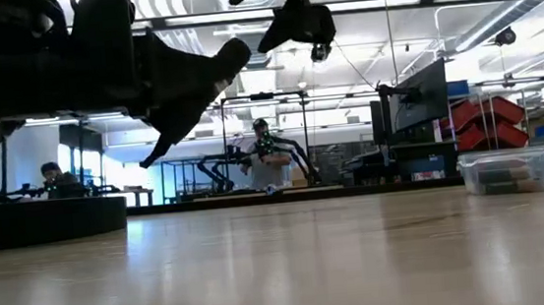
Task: Insert battery
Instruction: Open the black flashlight battery compartment
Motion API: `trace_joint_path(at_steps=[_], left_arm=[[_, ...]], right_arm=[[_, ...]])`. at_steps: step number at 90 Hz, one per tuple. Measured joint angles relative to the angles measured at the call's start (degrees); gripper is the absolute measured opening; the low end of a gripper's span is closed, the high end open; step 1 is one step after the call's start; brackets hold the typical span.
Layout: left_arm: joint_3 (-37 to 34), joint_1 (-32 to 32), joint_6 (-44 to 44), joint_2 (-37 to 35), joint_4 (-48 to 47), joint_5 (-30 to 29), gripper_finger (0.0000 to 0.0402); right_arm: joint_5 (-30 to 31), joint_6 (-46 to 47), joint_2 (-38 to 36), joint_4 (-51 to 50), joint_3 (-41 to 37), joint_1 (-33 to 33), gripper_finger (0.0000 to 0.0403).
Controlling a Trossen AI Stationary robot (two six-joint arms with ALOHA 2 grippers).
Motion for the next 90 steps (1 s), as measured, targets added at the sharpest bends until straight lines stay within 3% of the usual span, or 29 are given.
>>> trace_joint_path(at_steps=[19,41,61,90], left_arm=[[0.0,0.07,0.0,0.0,0.0,0.87,0.01],[0.4,0.07,0.0,-0.04,-0.01,0.86,0.01],[0.41,0.07,0.0,-0.08,-0.02,0.83,0.0107],[0.37,0.28,0.38,-0.11,-0.02,0.5,0.0108]], right_arm=[[0.07,0.62,0.5,0.61,-0.07,-0.22,0.0335],[0.11,5.77,3.5,1.02,-0.15,-0.26,0.0328],[0.28,5.84,4.96,5.6,-0.15,-0.24,0.0289],[0.28,5.86,4.98,5.18,-0.13,-0.24,0.0181]])
